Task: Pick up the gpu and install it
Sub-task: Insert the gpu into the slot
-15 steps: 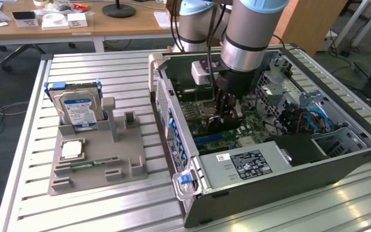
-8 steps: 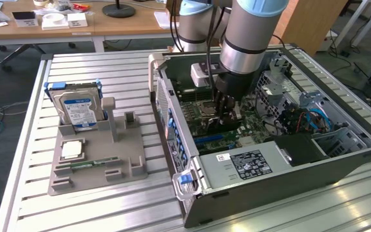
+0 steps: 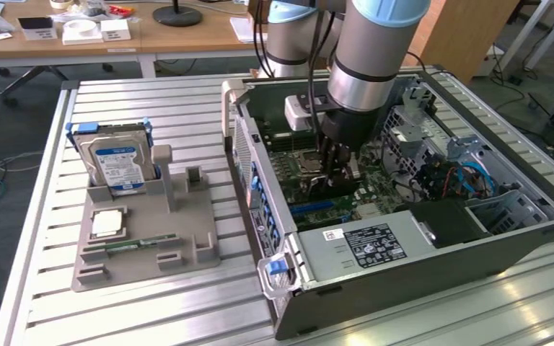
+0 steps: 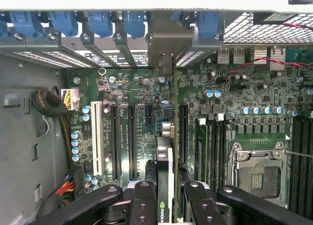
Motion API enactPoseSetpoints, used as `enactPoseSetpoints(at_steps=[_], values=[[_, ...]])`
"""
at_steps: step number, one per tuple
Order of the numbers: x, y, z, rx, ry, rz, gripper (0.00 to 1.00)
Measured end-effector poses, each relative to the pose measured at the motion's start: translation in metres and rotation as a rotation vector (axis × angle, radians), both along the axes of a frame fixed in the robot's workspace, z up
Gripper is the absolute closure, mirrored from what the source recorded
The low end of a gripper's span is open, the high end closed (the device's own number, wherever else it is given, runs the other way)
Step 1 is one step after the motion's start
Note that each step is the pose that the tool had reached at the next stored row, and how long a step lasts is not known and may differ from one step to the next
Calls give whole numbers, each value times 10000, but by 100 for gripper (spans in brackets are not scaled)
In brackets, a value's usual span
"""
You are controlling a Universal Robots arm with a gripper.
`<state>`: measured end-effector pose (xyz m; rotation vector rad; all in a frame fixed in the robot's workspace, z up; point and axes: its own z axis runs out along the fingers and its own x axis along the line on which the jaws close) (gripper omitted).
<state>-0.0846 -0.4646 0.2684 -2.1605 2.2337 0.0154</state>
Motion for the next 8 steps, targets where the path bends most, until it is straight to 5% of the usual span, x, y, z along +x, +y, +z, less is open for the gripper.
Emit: enactPoseSetpoints(at_steps=[8], values=[[-1,0,-41,-2,1,0,73]])
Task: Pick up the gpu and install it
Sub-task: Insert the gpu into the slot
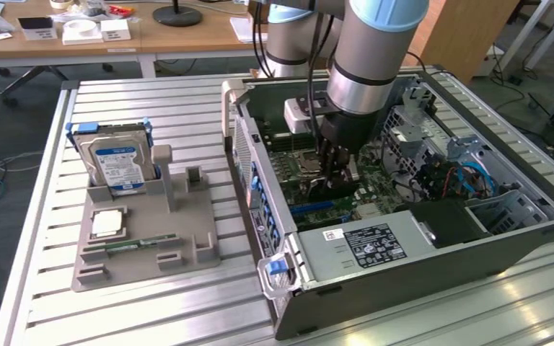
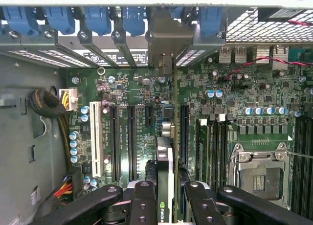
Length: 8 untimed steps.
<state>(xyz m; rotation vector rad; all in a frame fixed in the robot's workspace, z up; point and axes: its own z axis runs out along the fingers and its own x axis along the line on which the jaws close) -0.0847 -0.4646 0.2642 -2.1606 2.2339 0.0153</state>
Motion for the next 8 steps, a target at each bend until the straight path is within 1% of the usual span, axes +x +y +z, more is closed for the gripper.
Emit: enactPoseSetpoints(at_steps=[8], values=[[-10,0,-16,3,-1,1,73]])
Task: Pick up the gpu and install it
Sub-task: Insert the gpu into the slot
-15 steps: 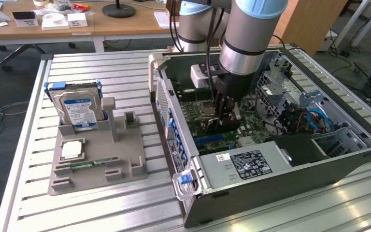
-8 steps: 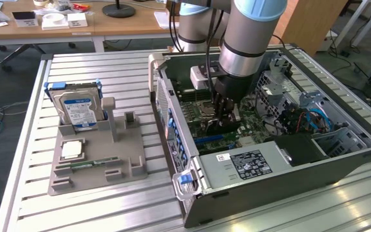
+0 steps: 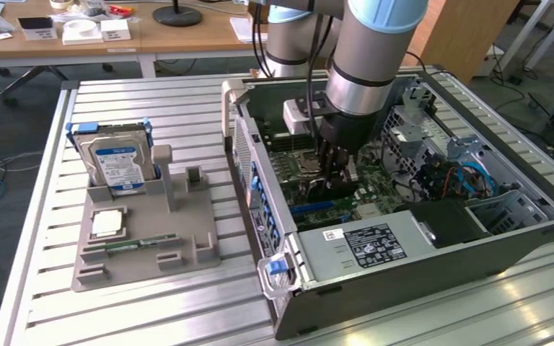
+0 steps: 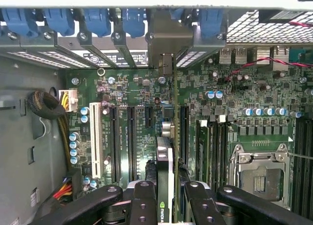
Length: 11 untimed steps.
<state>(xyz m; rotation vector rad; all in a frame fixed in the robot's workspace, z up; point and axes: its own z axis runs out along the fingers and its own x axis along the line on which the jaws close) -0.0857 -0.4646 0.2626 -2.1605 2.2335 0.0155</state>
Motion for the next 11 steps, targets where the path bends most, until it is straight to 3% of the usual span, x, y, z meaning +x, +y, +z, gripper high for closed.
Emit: enactPoseSetpoints(at_steps=[11], values=[[-3,0,-51,-4,-2,-1,73]])
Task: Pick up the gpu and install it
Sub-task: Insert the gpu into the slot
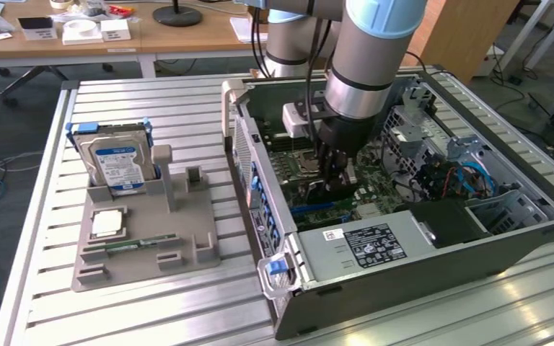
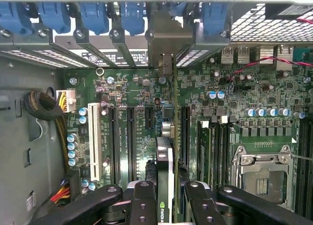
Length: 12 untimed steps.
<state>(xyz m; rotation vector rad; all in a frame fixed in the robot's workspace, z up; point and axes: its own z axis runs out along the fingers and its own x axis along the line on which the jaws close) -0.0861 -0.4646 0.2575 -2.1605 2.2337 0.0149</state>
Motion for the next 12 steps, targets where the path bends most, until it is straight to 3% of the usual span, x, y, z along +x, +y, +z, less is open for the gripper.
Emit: enactPoseSetpoints(at_steps=[12], values=[[0,0,-22,0,0,0,73]])
